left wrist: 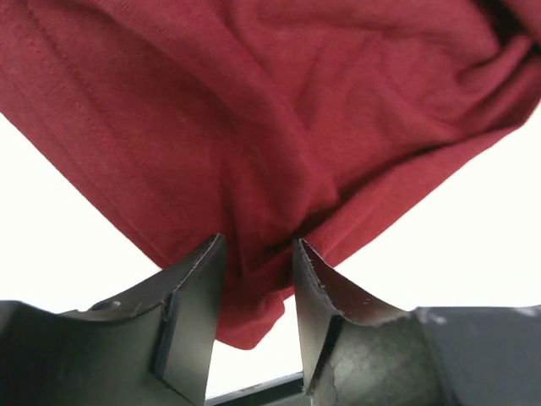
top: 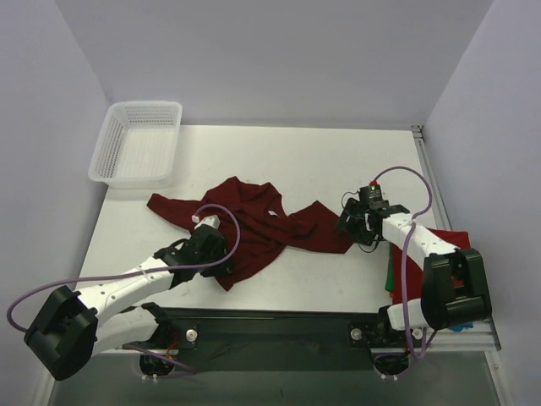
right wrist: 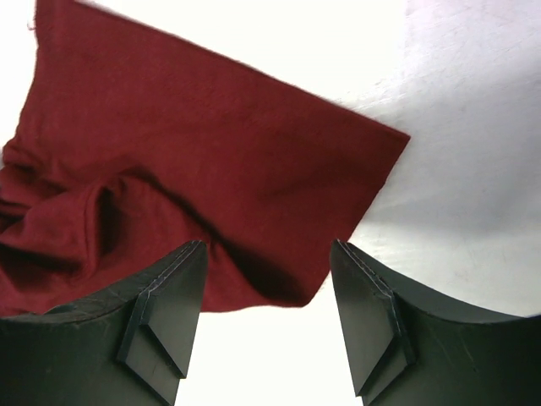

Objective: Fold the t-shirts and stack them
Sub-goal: Flatten out the tshirt

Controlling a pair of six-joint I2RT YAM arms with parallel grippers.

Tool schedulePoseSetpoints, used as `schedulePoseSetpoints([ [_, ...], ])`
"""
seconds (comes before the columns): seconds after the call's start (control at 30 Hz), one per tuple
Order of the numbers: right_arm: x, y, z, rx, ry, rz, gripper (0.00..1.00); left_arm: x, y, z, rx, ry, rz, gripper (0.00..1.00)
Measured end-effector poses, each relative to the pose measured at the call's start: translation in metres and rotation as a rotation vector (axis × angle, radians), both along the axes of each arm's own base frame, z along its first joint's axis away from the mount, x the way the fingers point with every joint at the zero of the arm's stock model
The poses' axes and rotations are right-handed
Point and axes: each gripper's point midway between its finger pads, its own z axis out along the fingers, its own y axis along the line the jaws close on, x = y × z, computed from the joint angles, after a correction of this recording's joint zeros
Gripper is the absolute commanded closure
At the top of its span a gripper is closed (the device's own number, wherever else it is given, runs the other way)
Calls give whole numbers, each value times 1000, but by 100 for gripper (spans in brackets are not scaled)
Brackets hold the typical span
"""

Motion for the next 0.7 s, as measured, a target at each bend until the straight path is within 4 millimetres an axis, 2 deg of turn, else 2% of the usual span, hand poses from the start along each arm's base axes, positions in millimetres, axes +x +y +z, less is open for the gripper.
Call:
schedulePoseSetpoints([
  [0.13, 0, -4, -5, 4, 6, -14, 40, 0, -4, 8, -34, -19, -10, 51],
  [0.2, -1, -5, -7, 6, 12, -19, 40, -2, -5, 9, -49, -23, -16, 55],
  [0.33, -2, -8, -11, 7, 22, -29, 40, -8, -4, 3, -55, -4, -27, 60],
  [0.4, -1, -9, -13, 7, 26, -32, 40, -13, -3, -3, -52, 12, -32, 60],
  [0.47, 0, -10, -16, 6, 33, -36, 41, -16, -2, -7, -52, 25, -38, 54],
  [0.57, 0, -10, -23, 3, 51, -38, 41, -17, -4, -7, -66, 23, -41, 54],
  [0.63, 3, -9, -22, 8, 41, -37, 41, -16, -4, -6, -74, 16, -42, 57],
  [0.7, 5, -8, -23, 12, 36, -36, 44, -16, -5, -5, -79, 15, -44, 66],
])
